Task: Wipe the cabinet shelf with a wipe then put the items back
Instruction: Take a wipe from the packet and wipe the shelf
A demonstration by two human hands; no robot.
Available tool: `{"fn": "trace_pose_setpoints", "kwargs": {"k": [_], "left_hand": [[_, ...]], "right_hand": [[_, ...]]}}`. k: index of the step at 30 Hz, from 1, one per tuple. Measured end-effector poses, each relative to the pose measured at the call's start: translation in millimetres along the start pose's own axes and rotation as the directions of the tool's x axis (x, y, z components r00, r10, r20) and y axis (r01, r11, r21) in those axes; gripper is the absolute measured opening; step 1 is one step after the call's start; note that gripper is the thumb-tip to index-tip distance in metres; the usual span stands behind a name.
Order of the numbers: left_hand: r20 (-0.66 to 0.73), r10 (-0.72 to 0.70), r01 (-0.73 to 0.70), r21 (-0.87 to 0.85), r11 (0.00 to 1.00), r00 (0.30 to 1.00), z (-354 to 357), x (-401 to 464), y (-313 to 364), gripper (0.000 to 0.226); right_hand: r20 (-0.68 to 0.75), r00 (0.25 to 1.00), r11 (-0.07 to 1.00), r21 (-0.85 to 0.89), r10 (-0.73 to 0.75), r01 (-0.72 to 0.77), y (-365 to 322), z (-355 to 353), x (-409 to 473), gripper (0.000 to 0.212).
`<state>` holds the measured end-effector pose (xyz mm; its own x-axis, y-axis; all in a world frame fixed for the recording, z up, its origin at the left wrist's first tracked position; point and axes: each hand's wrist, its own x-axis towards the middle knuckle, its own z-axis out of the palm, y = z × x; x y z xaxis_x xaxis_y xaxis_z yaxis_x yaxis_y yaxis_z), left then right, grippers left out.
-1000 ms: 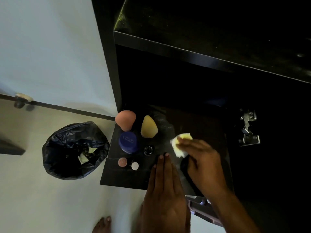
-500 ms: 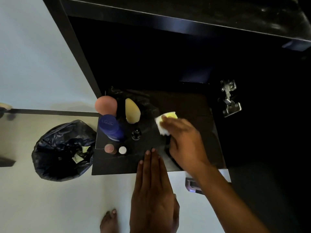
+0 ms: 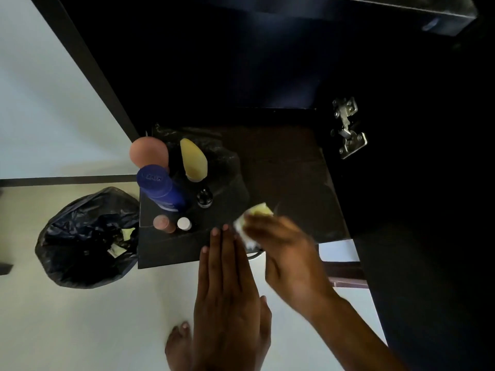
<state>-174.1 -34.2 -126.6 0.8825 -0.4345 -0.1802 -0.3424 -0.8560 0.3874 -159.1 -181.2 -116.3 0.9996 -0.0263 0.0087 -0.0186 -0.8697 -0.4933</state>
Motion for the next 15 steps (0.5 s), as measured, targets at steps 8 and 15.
{"fn": "trace_pose_setpoints", "kwargs": {"k": [8, 15], "left_hand": [[0.007, 0.024, -0.024, 0.034, 0.999, 1.0, 1.6, -5.2, -1.9, 0.112], [0.014, 0.045, -0.045, 0.027, 0.999, 0.999, 0.7, -1.2, -2.7, 0.115]], "right_hand": [[-0.222, 0.898, 0.921, 0.007, 0.38, -0.389, 43.2, -12.0, -1.4, 0.053], [-0.093, 0.984, 0.981, -0.112, 0.151, -0.161, 20.2, -5.4, -42.9, 0.05]]}}
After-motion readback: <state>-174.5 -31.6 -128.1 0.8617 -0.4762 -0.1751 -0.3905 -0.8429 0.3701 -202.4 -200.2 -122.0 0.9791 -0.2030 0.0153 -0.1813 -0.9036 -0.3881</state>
